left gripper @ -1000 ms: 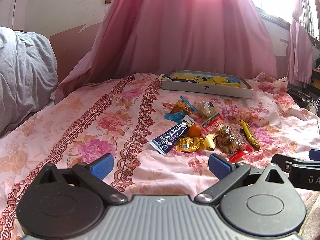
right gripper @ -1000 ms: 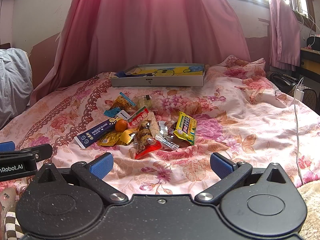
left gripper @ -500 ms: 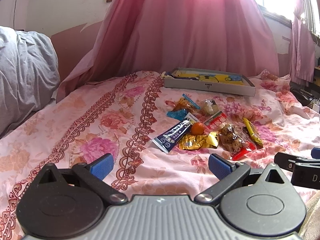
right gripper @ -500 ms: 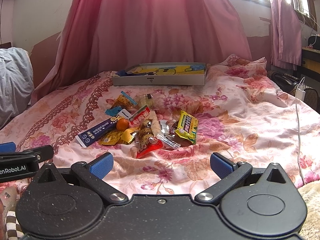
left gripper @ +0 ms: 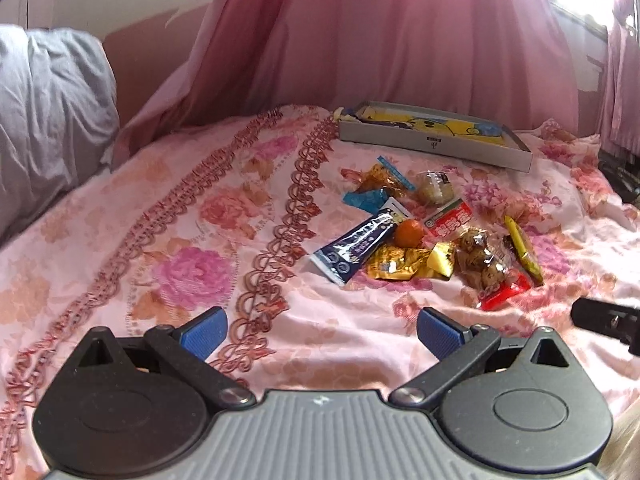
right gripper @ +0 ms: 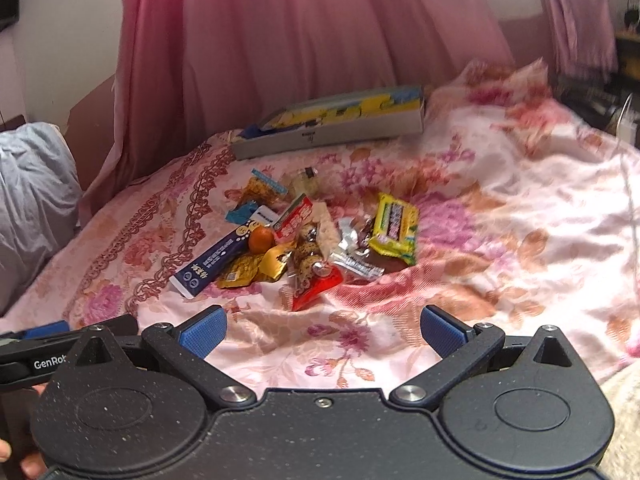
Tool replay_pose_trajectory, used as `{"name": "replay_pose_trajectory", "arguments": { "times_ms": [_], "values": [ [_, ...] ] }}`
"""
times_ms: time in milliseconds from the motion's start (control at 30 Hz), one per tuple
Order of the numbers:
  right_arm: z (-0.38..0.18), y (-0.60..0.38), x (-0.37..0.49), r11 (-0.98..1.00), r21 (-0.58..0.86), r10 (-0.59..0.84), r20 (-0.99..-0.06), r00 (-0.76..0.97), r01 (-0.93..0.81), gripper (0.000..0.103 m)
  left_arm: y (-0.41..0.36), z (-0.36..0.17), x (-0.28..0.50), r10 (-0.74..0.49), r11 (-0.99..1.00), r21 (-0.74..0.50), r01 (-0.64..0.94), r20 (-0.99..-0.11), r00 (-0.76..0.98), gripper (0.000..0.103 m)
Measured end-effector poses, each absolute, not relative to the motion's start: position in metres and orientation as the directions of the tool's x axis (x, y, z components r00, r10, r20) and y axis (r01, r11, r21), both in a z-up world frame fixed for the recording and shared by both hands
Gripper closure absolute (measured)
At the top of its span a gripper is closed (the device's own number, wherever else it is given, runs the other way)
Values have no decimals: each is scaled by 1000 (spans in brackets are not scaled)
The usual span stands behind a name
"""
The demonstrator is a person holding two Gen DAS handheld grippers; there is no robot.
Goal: Organize snacks
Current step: 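Grasp the yellow biscuit pack with the right tool while the left tool grasps the quail-egg pack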
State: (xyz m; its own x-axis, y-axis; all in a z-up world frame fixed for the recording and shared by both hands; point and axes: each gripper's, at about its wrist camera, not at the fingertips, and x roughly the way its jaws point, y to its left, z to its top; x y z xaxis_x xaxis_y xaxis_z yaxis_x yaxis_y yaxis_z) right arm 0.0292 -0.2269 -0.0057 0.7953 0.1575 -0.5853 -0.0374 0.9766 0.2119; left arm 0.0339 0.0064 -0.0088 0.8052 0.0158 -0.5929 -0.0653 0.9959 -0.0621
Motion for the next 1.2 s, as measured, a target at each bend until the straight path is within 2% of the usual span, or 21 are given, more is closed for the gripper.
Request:
{"name": "replay_pose_trajectory", "arguments": {
  "times_ms": [433, 667, 867, 1067, 1200],
  "values": [
    [-10, -273, 90, 931, 364, 239, -595, 767, -8, 1, -20, -19, 98, -136, 975, -219, -22, -675, 725, 0],
    [-13, -298, 136, 925, 378, 281, -599, 749, -45, 1, -45, -33, 119, -197, 963, -271, -3, -707, 679, 0],
    [-25, -317, 185, 914, 401, 320, -626, 711, -58, 1, -63, -40, 142, -260, 938, -347, 2, -701, 664, 0],
    [-41, -328, 217, 886, 461, 363, -637, 680, -42, 1, -79, -44, 162, -295, 931, -364, 37, -687, 664, 1],
    [-50, -330, 228, 889, 458, 353, -668, 655, -13, 2, -87, -49, 176, -314, 930, -364, 53, -709, 631, 10]
  ]
}}
